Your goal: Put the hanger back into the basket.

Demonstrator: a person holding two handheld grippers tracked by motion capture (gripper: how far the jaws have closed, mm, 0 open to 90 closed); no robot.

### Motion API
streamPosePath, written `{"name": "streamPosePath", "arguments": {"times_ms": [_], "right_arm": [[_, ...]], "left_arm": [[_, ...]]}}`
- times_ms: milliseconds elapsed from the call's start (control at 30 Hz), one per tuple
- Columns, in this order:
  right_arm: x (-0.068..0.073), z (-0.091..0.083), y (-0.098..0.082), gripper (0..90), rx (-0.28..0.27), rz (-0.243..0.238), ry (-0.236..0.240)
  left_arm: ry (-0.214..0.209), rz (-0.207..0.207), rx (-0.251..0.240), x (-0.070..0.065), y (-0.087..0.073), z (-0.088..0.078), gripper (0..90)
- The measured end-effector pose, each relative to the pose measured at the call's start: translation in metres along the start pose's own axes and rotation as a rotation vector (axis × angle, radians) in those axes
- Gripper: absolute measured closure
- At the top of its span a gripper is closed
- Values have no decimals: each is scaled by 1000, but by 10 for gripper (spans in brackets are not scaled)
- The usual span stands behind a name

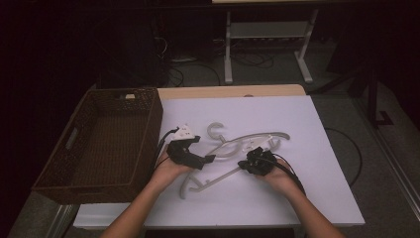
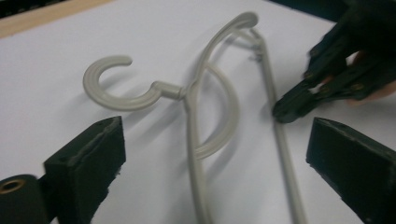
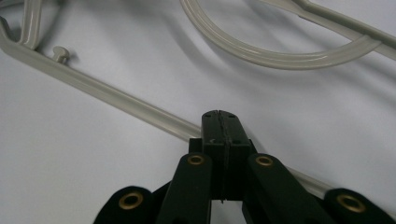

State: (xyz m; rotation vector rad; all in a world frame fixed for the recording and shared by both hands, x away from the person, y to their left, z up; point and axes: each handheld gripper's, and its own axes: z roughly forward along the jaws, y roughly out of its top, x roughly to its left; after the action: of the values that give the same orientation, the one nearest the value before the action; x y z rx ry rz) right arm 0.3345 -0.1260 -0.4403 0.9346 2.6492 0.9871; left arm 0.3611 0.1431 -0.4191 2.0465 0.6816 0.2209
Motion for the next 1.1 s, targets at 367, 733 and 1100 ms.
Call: {"name": "streamPosePath", "arguments": {"times_ms": [367, 733, 1100], "right_arm": [[0, 0, 0, 897, 2, 5, 0], [0, 0, -1, 897, 3, 5, 0], [-1, 0, -1, 897, -1, 7, 3]], "left_arm": [[29, 16, 126, 8, -12, 21, 218], [47, 77, 179, 3, -14, 27, 479], [52, 97, 204, -3, -13, 32, 660]]}}
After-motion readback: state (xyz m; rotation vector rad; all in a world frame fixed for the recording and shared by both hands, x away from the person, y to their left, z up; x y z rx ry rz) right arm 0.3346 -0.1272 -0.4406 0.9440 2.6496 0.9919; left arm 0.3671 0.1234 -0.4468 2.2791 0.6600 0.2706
